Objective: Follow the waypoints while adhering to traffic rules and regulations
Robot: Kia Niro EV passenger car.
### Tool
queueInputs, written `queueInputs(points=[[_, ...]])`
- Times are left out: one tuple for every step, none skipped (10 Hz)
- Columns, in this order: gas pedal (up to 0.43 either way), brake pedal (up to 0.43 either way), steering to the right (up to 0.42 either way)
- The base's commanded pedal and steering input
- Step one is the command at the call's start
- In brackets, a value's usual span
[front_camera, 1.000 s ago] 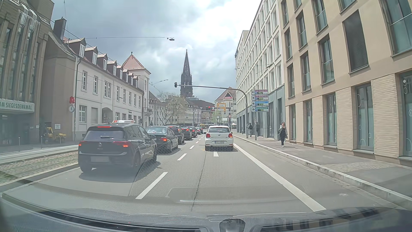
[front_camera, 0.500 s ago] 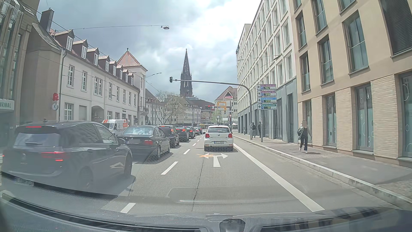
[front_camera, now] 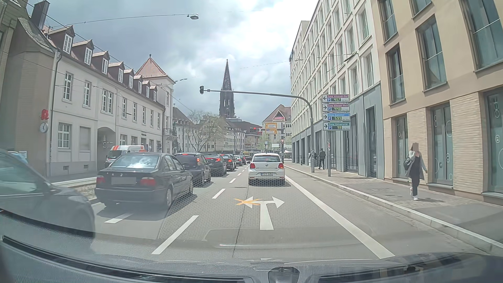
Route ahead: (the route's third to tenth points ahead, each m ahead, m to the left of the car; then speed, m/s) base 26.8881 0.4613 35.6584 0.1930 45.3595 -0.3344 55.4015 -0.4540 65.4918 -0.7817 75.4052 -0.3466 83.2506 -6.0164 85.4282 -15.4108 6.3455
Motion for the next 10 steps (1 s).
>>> queueInputs(points=[[0.0, 0.0, 0.0], [0.0, 0.0, 0.0], [0.0, 0.0, 0.0], [0.0, 0.0, 0.0], [0.0, 0.0, 0.0], [0.0, 0.0, 0.0], [0.0, 0.0, 0.0], [0.0, 0.0, 0.0], [0.0, 0.0, 0.0], [0.0, 0.0, 0.0]])
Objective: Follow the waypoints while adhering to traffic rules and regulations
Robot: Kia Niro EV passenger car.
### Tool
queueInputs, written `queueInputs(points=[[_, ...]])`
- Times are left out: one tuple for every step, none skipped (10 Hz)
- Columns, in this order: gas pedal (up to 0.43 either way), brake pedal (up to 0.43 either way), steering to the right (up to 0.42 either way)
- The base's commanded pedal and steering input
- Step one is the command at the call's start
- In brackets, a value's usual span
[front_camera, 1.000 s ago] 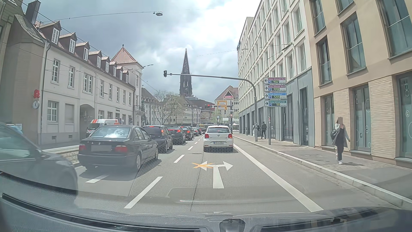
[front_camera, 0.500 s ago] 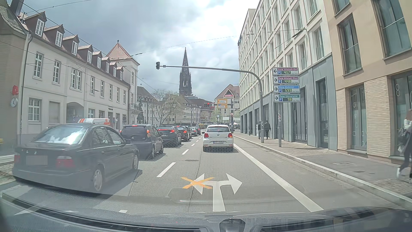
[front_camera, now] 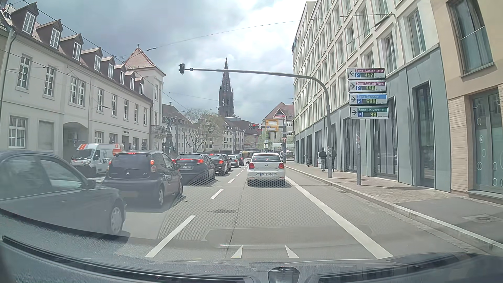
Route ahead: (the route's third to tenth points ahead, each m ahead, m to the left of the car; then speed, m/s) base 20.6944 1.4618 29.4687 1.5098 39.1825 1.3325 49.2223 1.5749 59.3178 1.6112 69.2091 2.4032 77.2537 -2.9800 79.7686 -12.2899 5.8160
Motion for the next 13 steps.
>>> queueInputs(points=[[0.0, 0.0, 0.0], [0.0, 0.0, 0.0], [0.0, 0.0, 0.0], [0.0, 0.0, 0.0], [0.0, 0.0, 0.0], [0.0, 0.0, 0.0], [0.0, 0.0, 0.001], [0.0, 0.0, 0.002], [0.0, 0.0, 0.001], [0.0, 0.0, 0.001], [0.0, 0.0, 0.001], [0.0, 0.0, 0.002], [0.0, 0.0, 0.002]])
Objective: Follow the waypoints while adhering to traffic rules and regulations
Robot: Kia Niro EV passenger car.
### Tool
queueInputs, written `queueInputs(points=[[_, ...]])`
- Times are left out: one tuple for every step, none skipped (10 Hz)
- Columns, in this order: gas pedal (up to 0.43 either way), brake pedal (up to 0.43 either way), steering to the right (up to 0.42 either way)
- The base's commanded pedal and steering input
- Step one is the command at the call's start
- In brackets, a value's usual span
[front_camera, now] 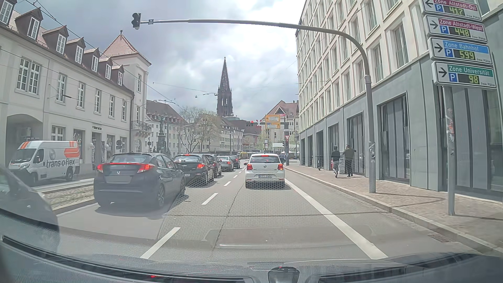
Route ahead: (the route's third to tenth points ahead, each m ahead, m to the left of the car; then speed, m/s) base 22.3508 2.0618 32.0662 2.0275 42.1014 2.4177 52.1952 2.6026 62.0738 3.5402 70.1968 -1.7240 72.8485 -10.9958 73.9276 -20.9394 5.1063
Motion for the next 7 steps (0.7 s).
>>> queueInputs(points=[[0.0, 0.0, 0.002], [0.0, 0.0, 0.002], [0.0, 0.0, 0.003], [0.0, 0.0, 0.005], [0.0, 0.0, 0.005], [0.0, 0.0, 0.005], [0.0, 0.0, 0.005]])
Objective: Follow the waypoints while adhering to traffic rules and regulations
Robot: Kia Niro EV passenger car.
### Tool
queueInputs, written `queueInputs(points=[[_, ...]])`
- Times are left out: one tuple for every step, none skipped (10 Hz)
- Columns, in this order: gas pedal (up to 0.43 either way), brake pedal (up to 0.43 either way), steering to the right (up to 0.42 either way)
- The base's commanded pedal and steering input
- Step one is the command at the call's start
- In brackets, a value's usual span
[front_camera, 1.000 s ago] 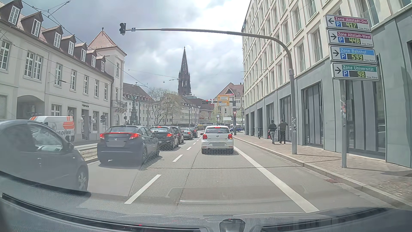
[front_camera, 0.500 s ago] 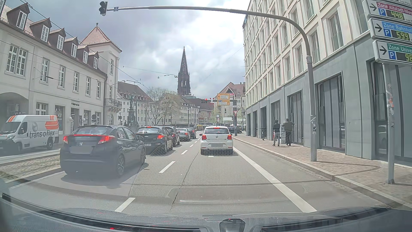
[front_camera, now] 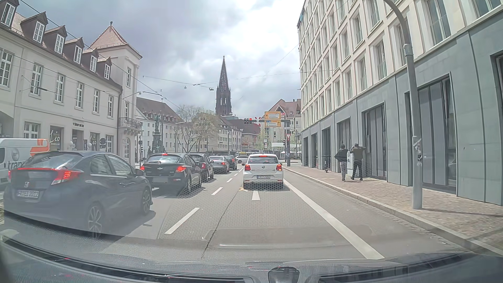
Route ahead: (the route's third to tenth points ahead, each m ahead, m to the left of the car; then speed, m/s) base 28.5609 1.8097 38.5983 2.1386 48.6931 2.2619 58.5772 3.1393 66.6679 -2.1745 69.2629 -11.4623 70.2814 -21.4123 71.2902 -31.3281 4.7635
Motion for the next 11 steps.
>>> queueInputs(points=[[0.0, 0.0, 0.005], [0.0, 0.0, 0.005], [0.0, 0.0, 0.006], [0.0, 0.0, 0.006], [0.0, 0.0, 0.006], [0.0, 0.0, 0.006], [0.0, 0.0, 0.006], [0.0, 0.0, 0.006], [0.0, 0.018, 0.007], [0.0, 0.043, 0.006], [0.0, 0.061, 0.006]])
